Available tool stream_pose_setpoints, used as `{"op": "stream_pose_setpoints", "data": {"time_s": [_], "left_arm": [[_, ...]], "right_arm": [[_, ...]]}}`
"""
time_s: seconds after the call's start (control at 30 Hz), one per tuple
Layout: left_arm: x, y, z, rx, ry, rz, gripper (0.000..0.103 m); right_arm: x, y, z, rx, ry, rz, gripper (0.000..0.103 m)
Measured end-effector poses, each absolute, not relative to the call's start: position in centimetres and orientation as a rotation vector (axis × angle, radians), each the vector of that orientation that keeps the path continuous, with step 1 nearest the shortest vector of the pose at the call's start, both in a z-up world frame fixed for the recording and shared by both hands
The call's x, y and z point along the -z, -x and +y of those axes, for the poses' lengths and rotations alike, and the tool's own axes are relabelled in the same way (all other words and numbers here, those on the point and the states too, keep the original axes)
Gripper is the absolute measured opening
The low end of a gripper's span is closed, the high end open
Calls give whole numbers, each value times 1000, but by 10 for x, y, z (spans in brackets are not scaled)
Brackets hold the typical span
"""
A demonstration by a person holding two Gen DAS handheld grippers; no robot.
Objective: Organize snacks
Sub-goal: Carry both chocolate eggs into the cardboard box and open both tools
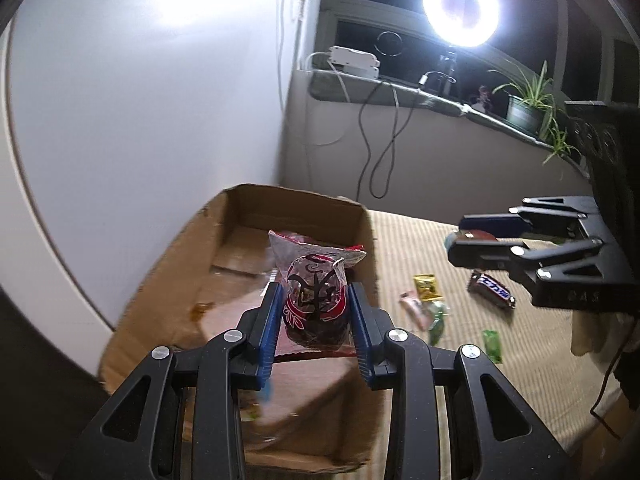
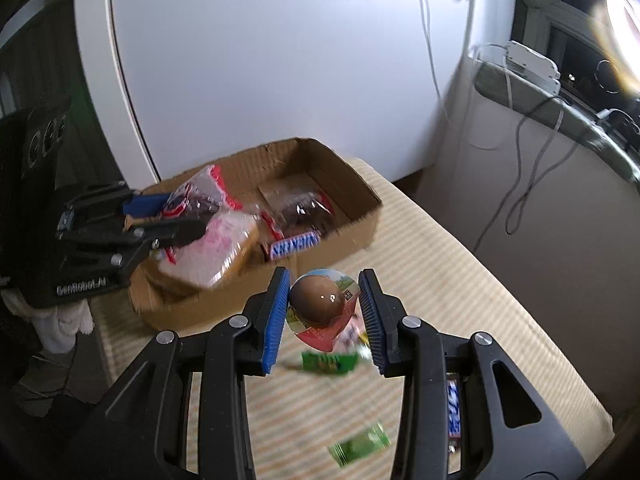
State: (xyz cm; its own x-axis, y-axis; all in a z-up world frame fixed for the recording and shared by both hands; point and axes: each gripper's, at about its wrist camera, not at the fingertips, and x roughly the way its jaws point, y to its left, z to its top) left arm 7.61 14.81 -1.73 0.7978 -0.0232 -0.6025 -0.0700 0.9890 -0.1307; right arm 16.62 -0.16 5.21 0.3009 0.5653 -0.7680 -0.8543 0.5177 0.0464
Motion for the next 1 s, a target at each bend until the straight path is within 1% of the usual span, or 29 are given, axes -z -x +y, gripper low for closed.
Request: {"op": "stream_pose_setpoints", "data": {"time_s": [0.37, 1.0], "left_arm": [[23, -82, 171, -74, 154, 646, 31], [27, -84, 178, -107, 129, 654, 31]], "right_arm": [[-40, -191, 53, -1003, 415, 831, 37], [-21, -214, 81, -1041, 385, 880, 38]]}}
